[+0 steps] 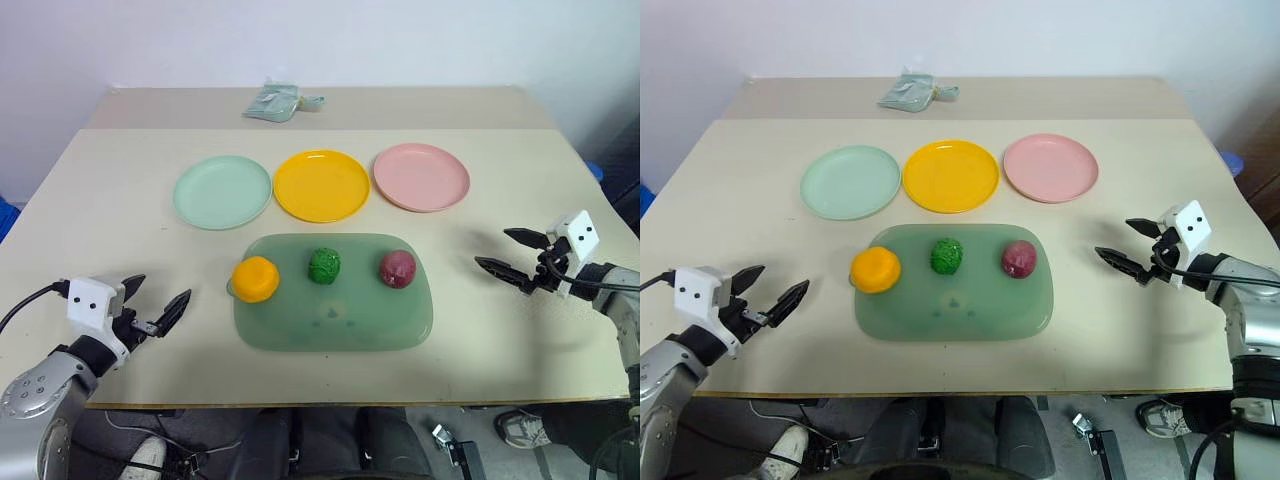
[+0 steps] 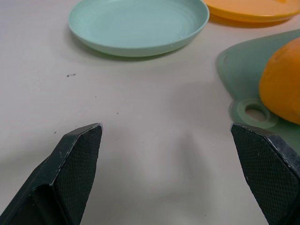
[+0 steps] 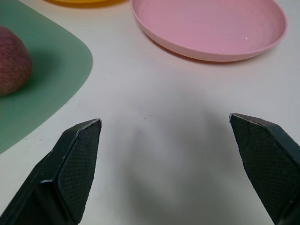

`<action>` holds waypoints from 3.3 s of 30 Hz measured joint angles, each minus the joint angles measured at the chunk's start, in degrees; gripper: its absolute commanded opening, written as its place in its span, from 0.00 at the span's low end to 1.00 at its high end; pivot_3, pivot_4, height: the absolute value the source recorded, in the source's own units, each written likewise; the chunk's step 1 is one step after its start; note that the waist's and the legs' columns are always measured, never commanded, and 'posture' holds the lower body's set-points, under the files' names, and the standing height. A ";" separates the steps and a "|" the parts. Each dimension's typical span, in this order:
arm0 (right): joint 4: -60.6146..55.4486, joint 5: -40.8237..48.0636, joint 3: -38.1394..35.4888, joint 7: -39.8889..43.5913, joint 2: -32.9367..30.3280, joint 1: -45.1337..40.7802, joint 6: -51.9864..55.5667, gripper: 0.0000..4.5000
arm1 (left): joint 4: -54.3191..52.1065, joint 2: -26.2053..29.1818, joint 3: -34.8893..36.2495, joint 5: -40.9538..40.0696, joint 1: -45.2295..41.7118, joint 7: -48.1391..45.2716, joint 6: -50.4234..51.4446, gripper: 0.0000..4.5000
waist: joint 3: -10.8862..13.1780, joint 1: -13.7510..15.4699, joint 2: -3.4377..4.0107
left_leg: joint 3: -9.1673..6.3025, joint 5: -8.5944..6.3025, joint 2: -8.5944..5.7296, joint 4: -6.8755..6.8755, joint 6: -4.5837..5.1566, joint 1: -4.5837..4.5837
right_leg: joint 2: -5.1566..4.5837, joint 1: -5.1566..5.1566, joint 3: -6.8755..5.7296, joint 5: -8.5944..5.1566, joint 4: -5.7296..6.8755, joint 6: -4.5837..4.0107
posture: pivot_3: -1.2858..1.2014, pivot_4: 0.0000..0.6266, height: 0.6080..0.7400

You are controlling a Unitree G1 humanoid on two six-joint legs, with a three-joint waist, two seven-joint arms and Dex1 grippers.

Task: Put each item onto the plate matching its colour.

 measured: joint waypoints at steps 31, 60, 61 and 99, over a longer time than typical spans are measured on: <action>-27.48 6.62 -2.23 -7.98 2.18 8.38 15.69 0.99 | 3.95 4.29 -8.85 -5.07 -16.75 -7.71 6.58 1.00 | -0.01 0.18 0.03 | -0.01 0.01 -0.01 0.04 0.00 -0.03 | 0.03 0.00 -0.02 0.01 0.03 0.02 | 0.52 0.24 1.00; -49.35 11.27 -1.88 -10.25 3.72 21.12 20.41 1.00 | 27.04 -3.75 -22.60 5.67 -44.13 -5.93 3.30 0.74 | 0.04 2.02 -0.22 | -0.14 0.02 -0.08 0.32 0.06 -0.06 | 0.10 0.14 -0.07 0.07 0.08 0.13 | 0.52 0.24 1.00; -49.03 11.12 -1.40 -10.55 3.95 20.03 20.17 1.00 | 30.76 -5.64 -22.74 7.58 -48.96 -2.74 2.95 0.74 | 0.03 2.23 -0.25 | -0.13 0.02 -0.12 0.33 0.07 -0.07 | 0.13 0.13 -0.08 0.09 0.07 0.16 | 0.52 0.24 1.00; -50.82 11.42 -1.20 -12.42 3.94 21.36 19.04 1.00 | 27.91 -6.07 -44.40 16.09 -52.29 -28.29 -0.17 0.94 | 0.03 2.94 -0.29 | -0.19 -0.01 -0.05 0.53 0.15 -0.02 | 0.31 0.35 -0.05 0.08 0.02 0.19 | 0.52 0.24 1.00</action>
